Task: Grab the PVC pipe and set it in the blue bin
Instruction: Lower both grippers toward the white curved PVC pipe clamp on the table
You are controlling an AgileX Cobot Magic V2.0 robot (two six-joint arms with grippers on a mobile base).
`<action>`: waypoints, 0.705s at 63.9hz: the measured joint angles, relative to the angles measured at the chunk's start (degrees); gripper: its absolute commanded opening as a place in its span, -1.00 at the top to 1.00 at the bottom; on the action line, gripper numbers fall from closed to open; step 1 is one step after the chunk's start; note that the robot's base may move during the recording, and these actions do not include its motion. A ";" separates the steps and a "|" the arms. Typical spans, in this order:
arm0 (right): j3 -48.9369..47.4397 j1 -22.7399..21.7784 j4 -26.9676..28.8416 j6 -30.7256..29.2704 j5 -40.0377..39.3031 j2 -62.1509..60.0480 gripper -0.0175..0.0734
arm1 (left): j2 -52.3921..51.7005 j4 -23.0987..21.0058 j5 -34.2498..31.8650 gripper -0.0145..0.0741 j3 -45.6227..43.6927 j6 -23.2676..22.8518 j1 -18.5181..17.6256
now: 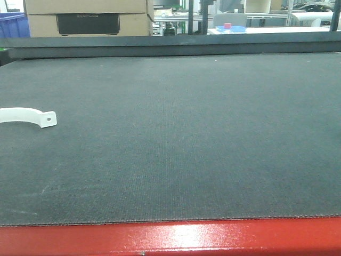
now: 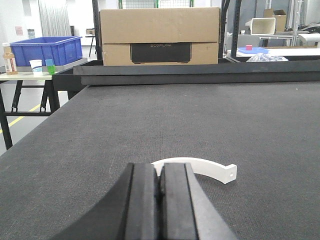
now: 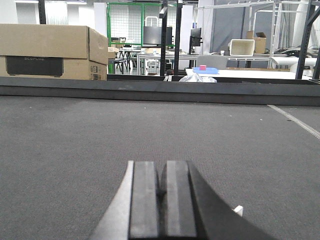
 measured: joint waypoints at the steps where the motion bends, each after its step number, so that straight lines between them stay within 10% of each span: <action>1: 0.00 0.00 0.00 0.00 0.00 0.00 0.98 | 0.00 0.00 0.00 0.92 0.00 0.00 0.00; 45: 0.00 0.00 0.00 0.00 -0.31 0.00 0.98 | 0.00 0.00 -1.35 0.92 0.00 0.00 0.00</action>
